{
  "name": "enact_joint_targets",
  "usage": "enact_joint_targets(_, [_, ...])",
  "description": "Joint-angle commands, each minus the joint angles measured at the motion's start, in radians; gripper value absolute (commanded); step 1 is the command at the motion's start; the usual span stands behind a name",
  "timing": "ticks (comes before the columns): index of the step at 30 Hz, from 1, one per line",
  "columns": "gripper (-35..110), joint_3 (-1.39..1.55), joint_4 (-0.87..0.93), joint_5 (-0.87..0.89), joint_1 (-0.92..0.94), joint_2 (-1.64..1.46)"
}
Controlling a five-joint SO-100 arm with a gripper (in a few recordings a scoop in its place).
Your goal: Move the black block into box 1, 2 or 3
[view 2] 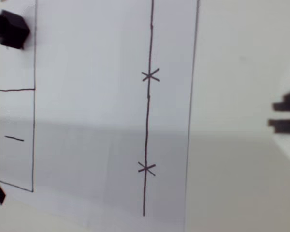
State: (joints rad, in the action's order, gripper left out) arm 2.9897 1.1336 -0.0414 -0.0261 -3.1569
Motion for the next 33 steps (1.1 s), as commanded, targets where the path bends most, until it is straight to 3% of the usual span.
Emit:
enact_joint_targets(1, [0, 0.035, -0.005, -0.005, -0.015, -0.060])
enact_joint_targets(14, [0, 0.117, -0.003, -0.031, -0.005, -0.074])
enact_joint_targets(22, [0, 0.117, 0.138, -0.083, 0.005, -0.075])
enact_joint_targets(26, [0, 0.117, 0.202, 0.071, 0.006, -0.075])
enact_joint_targets(33, [0, 0.117, 0.204, 0.054, 0.006, -0.075])
